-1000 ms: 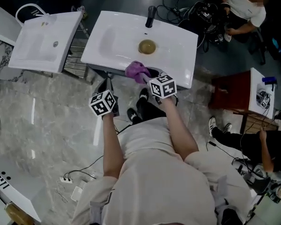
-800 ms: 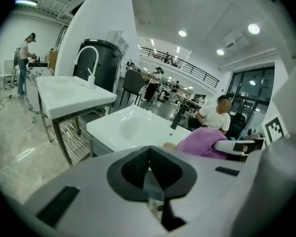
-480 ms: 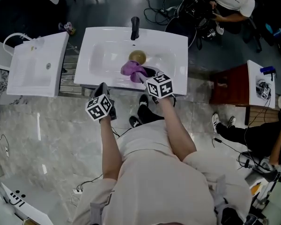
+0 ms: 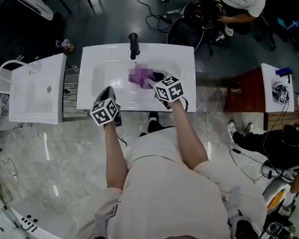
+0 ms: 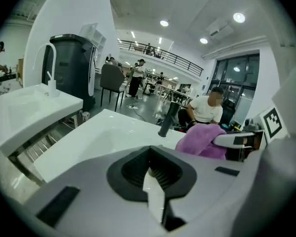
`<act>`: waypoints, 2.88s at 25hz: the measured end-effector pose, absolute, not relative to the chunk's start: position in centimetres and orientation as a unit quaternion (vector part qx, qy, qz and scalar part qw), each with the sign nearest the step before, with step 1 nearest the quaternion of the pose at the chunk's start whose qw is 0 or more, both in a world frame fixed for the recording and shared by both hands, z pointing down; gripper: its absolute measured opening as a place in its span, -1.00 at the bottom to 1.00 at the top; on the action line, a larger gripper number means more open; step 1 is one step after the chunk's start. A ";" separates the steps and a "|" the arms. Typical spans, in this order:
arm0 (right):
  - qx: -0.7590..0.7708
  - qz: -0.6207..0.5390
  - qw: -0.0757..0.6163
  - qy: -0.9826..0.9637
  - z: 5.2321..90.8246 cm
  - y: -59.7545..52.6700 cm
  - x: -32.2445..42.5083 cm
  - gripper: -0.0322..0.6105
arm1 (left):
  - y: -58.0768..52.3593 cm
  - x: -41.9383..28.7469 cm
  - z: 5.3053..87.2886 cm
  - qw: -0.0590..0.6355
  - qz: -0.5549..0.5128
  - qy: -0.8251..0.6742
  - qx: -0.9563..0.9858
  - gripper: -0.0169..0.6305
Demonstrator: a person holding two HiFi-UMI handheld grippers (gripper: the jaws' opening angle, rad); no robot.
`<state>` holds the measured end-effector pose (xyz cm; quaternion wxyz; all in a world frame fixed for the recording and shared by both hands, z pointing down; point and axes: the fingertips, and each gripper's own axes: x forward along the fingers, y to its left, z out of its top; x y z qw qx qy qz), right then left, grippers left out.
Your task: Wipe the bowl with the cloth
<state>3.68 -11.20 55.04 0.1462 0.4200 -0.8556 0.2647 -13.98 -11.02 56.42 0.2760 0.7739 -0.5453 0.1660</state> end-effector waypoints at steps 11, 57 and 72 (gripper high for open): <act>0.383 0.268 0.168 -0.868 56.7 -13.9 6.8 -0.61 | -14.9 -9.2 61.5 0.337 0.266 -0.451 0.783 -0.93; 0.232 0.358 -0.067 -0.902 50.8 -15.7 5.6 -0.61 | -16.9 -9.0 69.7 0.412 0.345 -0.441 0.719 -0.89; 0.191 0.063 0.359 -0.911 59.3 -13.4 -9.6 -0.61 | -11.5 -18.8 60.8 0.379 0.183 -0.645 0.638 -0.89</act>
